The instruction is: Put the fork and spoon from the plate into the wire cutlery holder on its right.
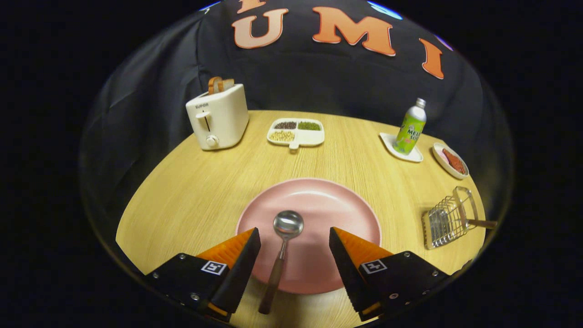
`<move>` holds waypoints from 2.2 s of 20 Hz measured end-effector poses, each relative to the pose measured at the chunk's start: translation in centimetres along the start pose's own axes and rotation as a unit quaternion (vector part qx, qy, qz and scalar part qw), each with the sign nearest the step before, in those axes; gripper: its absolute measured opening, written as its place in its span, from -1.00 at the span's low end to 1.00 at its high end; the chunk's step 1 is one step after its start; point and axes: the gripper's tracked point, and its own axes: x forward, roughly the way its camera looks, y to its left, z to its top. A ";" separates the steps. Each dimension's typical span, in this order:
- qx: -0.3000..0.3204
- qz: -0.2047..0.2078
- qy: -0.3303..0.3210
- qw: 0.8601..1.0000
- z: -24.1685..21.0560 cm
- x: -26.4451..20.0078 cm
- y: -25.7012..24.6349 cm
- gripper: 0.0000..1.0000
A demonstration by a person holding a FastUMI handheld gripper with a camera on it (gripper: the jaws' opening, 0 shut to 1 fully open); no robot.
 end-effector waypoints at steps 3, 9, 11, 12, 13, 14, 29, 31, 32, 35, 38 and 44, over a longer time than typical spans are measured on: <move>-0.001 -0.009 0.038 0.999 -1.6 0.6 -0.4 0.62; -0.002 0.003 0.107 0.994 -3.9 1.4 -0.2 -0.37; 0.000 0.003 0.108 0.994 -3.9 1.5 -0.3 -0.68; 0.000 0.004 0.112 0.994 -4.0 1.4 -0.3 -0.71; 0.006 0.007 0.114 0.993 -4.0 1.3 -0.3 -0.78; 0.013 0.011 0.116 0.993 -4.0 1.1 -0.4 -0.81; 0.065 -0.022 -0.015 0.998 3.9 -6.6 -12.1 -0.89; 0.067 -0.038 -0.031 0.997 4.8 -8.1 -14.7 -0.89; 0.069 -0.044 -0.038 0.996 5.2 -8.9 -15.9 -0.89; 0.072 -0.060 -0.053 0.994 6.2 -10.9 -19.3 -0.89; 0.065 -0.069 -0.056 0.994 7.1 -12.4 -22.2 -0.89; 0.029 -0.085 -0.008 0.996 6.6 -12.9 -26.6 -0.89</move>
